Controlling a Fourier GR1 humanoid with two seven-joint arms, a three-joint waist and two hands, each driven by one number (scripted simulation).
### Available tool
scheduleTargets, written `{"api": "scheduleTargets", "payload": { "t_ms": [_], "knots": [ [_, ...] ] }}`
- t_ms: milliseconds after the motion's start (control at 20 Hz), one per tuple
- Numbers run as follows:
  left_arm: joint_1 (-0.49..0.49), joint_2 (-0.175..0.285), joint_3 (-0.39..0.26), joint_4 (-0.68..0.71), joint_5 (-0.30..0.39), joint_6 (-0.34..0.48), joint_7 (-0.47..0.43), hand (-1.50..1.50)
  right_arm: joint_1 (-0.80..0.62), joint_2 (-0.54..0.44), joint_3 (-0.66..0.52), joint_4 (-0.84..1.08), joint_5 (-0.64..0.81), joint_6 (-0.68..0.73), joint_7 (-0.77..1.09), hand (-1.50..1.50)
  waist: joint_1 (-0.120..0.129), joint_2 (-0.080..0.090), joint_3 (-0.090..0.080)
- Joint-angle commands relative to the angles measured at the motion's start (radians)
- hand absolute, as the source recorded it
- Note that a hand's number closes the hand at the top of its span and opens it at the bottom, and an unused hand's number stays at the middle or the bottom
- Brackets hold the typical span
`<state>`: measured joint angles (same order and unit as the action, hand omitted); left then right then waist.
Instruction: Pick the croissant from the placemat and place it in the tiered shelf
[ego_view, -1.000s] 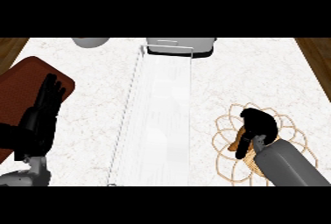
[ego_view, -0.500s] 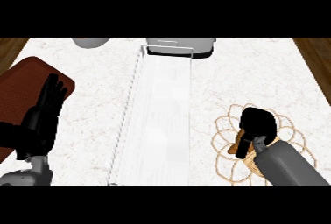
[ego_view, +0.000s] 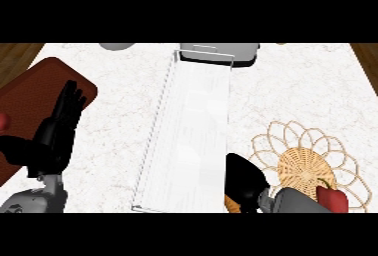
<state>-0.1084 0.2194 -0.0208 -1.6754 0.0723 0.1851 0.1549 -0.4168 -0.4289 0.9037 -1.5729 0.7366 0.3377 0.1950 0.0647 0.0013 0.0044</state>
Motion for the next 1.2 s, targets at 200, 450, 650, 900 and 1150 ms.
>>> {"api": "scheduleTargets", "payload": {
  "t_ms": [200, 450, 650, 900, 1150],
  "knots": [
    [0.054, -0.004, 0.030, 0.003, -0.007, 0.028, -0.020, 0.00, 0.041, -0.259, -0.063, -0.314, -0.250, 0.006, -0.541, 1.50, -0.072, -0.004, -0.003],
    [0.036, 0.023, 0.060, -0.031, -0.002, 0.033, 0.018, 0.00, 0.120, -0.393, -0.342, -0.430, -0.589, 0.109, -0.610, 1.50, -0.095, -0.007, -0.004],
    [0.047, 0.011, 0.044, -0.023, 0.000, 0.016, 0.006, 0.00, 0.078, -0.448, -0.601, -0.392, -0.815, 0.169, -0.576, 1.50, -0.082, -0.003, -0.005],
    [0.032, -0.001, 0.045, 0.047, -0.019, -0.002, -0.056, 0.00, -0.015, -0.447, -0.741, -0.320, -0.932, 0.258, -0.477, 1.50, -0.066, -0.001, -0.005],
    [0.062, -0.016, 0.045, 0.012, -0.017, -0.013, -0.043, 0.00, -0.109, -0.266, -0.691, -0.266, -0.880, 0.217, -0.337, 1.50, -0.056, -0.001, -0.005]
  ]
}}
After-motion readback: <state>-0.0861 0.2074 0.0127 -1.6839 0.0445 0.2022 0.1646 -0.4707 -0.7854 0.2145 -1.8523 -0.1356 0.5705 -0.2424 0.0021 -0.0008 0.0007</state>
